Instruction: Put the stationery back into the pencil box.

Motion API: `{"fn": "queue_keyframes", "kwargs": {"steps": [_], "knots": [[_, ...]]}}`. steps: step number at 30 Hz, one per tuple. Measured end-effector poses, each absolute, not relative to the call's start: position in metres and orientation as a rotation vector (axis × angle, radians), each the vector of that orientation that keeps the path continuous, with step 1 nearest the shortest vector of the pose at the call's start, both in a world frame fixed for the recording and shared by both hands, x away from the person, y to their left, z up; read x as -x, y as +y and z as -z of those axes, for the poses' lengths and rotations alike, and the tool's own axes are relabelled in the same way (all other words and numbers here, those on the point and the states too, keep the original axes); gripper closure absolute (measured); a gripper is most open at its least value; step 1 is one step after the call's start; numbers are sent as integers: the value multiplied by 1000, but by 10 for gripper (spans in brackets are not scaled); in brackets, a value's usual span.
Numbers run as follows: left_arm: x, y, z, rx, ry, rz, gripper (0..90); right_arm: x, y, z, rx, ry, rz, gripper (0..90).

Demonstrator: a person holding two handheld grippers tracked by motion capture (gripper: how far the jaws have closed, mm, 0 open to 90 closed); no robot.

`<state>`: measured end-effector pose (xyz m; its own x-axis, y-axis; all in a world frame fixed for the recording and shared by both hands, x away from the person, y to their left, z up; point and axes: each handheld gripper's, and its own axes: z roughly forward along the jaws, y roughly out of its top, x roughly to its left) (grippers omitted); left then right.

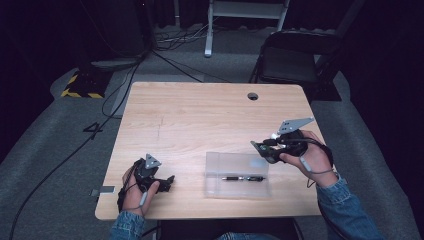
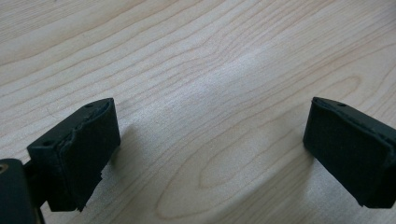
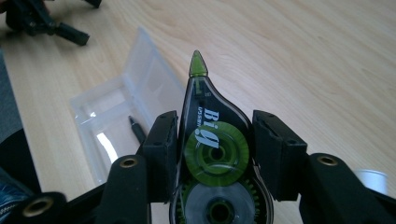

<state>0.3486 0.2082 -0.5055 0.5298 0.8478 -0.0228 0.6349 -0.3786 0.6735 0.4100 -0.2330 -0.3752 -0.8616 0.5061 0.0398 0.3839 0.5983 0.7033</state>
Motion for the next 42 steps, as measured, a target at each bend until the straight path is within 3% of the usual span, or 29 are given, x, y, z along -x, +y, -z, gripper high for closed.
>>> {"fn": "queue_keyframes", "kwargs": {"steps": [42], "knots": [[-349, 208, 506, -2137, 1197, -435, 42, -382, -190, 433, -448, 2971, -912, 531]]}}
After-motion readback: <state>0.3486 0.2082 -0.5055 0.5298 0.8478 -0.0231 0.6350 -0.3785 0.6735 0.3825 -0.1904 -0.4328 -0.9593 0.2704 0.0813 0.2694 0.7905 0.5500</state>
